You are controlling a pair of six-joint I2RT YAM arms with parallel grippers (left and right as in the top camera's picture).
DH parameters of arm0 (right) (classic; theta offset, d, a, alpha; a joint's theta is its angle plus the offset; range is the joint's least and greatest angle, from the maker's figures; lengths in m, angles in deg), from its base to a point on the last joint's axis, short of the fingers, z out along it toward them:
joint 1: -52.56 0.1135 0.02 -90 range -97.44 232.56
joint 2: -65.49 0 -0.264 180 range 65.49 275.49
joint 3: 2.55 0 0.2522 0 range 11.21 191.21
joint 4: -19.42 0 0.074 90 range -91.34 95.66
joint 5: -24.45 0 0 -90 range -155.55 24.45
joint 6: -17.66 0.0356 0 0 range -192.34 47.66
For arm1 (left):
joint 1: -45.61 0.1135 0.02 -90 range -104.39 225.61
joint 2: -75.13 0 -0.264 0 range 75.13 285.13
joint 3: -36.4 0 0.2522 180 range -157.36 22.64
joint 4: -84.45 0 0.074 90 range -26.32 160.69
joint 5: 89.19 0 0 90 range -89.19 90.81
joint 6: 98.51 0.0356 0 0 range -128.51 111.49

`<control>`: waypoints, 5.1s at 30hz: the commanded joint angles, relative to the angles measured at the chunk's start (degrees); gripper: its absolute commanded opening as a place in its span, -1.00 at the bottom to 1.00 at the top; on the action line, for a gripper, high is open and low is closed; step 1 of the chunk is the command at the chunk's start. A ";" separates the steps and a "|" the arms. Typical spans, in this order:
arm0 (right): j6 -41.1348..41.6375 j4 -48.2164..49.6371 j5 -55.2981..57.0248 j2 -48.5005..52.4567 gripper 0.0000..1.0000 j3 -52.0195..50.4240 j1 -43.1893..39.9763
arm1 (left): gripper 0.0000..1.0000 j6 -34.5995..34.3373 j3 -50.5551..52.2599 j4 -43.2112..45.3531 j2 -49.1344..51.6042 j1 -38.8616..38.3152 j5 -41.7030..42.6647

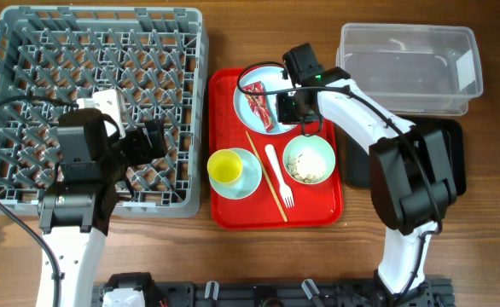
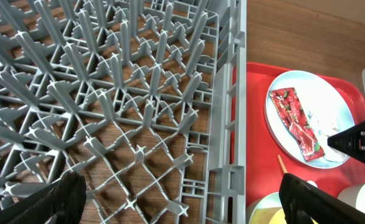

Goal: Sort waste into correct bins and load items into the dishwasher rack
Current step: 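Carry the white tissue with the right gripper into the clear bin, then grasp the red wrapper on the white plate with the right gripper, then drop the red wrapper into the clear bin with the right gripper, then grasp the rim of the light-blue rice bowl with the right gripper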

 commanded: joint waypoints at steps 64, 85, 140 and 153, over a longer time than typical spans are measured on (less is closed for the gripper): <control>2.16 0.11 0.87 4.39 -0.91 3.50 5.90 | 1.00 -0.33 -1.31 -0.48 -0.52 0.00 0.70; 21.05 -0.85 9.20 -16.48 -0.30 3.48 -20.50 | 1.00 -0.33 -1.31 -0.50 -0.52 0.00 0.70; 30.18 -3.65 4.70 -12.17 -0.46 -14.71 11.06 | 1.00 -0.33 -1.31 -1.95 -0.52 0.00 0.70; 31.43 -4.07 4.70 -12.22 -0.91 -15.50 10.99 | 1.00 -0.33 -1.31 -1.97 -0.52 0.00 0.70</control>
